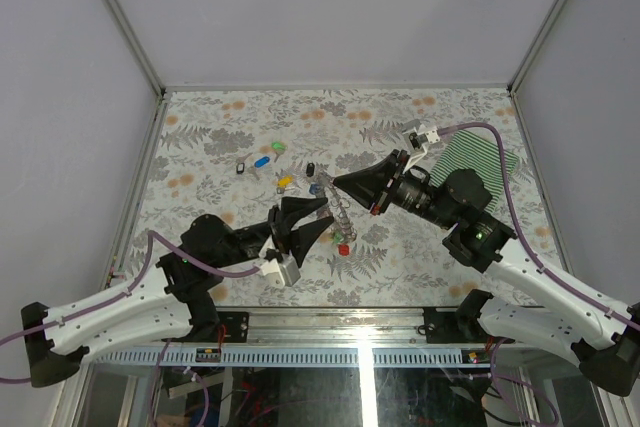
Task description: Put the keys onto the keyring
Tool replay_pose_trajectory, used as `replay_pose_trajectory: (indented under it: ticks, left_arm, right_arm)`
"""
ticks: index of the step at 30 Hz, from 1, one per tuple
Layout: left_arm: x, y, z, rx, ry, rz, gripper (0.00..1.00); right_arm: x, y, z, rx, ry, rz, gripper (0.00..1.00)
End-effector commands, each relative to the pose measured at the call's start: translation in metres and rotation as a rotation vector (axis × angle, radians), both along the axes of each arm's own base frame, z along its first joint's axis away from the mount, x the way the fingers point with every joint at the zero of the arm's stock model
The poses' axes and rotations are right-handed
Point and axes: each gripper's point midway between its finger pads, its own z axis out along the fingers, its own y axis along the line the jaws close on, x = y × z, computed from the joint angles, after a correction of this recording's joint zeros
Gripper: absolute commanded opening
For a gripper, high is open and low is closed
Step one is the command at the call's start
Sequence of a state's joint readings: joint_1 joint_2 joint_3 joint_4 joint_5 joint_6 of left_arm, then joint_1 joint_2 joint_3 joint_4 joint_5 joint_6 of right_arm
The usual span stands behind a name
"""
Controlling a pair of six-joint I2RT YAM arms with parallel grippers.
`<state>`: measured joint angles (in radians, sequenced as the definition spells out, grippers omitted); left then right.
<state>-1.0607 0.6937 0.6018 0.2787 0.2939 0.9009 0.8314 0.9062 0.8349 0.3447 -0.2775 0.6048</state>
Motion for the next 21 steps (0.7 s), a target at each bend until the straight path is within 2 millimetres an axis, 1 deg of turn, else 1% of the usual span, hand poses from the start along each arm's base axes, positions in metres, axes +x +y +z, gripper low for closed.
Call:
replay_pose_trajectory:
  ticks: [1,13,21]
  left_arm:
    - [-0.001,0.0046,0.0422,-0.101,-0.084,0.019,0.41]
    - [0.0042,-0.0003,0.0447,-0.063,-0.115,0.04,0.4]
    - [0.0076,-0.003,0.0364,-0.015,-0.116,0.05,0.39]
  right_arm:
    - [-0.0051,-0.0051,0.0524,0.119,-0.081,-0.003,0.0]
    - [-0.0064,-0.0035,0.0527,0.118,-0.077,0.01,0.0]
    - [-0.0079,-0.0042,0.0534,0.119,-0.077,0.013,0.0]
